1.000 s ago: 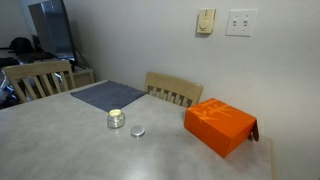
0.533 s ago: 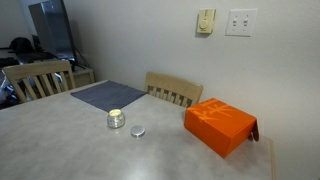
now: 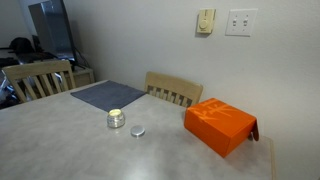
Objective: Pick up the lid, close the container, open the container again and close it again before putting the lid back down
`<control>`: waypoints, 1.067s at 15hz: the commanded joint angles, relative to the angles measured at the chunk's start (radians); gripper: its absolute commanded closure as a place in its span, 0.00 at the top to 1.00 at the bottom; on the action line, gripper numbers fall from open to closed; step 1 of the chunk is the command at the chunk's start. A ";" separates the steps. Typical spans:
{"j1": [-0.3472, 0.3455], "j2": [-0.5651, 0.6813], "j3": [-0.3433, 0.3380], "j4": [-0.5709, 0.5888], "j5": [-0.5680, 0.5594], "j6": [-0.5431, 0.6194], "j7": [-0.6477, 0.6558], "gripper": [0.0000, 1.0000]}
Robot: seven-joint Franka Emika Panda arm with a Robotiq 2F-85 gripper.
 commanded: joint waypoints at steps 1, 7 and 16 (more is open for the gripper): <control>-0.020 0.018 -0.034 -0.035 -0.046 0.185 -0.024 1.00; -0.039 0.153 -0.136 -0.005 -0.014 0.285 -0.077 1.00; -0.045 0.363 -0.195 0.068 -0.001 0.214 -0.149 1.00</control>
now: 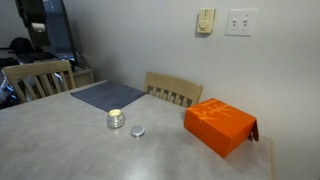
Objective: Pick up the lid, close the container, open the container again and close it again before putting the lid back down
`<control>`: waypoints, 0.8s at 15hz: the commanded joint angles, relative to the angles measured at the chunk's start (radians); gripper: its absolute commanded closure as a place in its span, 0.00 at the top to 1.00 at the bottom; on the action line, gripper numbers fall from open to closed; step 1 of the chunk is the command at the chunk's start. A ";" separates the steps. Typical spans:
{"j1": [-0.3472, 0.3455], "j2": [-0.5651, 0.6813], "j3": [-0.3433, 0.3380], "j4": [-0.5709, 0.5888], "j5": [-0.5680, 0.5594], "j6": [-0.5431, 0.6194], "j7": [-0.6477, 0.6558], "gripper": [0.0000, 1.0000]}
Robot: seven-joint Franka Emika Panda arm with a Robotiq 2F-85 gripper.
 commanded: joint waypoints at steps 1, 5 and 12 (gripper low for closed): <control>-0.012 -0.014 0.021 -0.017 -0.008 0.029 -0.010 1.00; 0.002 0.016 -0.003 -0.062 0.062 0.259 -0.055 1.00; 0.011 0.195 -0.051 -0.032 0.261 0.363 -0.269 1.00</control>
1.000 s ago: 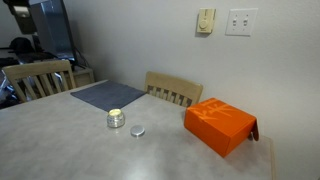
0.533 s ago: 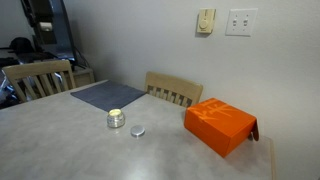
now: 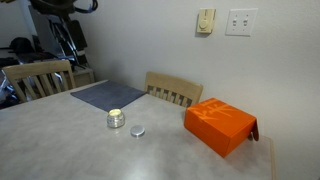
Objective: Pick up the lid, close the container, open the container again and close it again before putting the lid back down
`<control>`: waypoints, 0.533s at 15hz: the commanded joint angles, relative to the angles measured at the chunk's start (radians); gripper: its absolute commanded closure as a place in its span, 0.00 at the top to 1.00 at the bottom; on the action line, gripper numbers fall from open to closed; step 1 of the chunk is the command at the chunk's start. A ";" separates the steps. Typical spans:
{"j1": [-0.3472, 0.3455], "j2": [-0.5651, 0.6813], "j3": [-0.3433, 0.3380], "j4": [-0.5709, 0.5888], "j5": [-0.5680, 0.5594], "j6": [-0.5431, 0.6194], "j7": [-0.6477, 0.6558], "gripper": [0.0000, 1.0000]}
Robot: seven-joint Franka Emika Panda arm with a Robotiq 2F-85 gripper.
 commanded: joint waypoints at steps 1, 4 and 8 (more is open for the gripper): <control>-0.008 0.025 0.000 0.006 0.020 -0.006 -0.024 1.00; -0.010 0.079 -0.007 0.025 0.037 -0.006 -0.046 1.00; -0.015 0.075 0.012 0.006 0.012 0.099 0.056 1.00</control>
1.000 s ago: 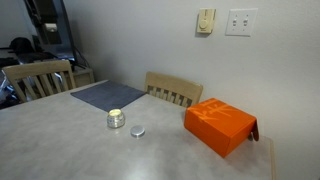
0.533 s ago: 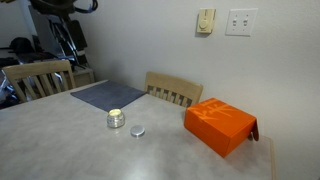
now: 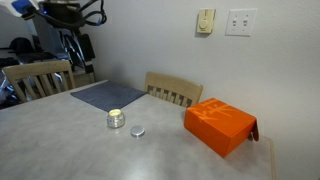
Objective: Pick up the lid, close the container, open the container again and close it again before putting the lid back down
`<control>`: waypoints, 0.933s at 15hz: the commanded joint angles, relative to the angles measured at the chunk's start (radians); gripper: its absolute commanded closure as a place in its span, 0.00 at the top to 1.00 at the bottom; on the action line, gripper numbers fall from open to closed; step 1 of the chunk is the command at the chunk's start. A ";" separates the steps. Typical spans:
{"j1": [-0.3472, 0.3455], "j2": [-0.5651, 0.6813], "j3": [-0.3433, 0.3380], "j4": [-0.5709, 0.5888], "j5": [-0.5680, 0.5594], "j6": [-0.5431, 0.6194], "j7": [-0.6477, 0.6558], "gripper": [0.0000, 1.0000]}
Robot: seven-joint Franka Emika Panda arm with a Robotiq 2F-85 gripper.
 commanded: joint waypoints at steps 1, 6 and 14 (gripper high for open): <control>-0.019 0.035 0.006 0.016 0.014 0.039 0.061 1.00; -0.040 0.167 -0.022 0.103 0.049 -0.014 0.095 1.00; -0.048 0.347 -0.015 0.227 0.018 -0.110 0.138 1.00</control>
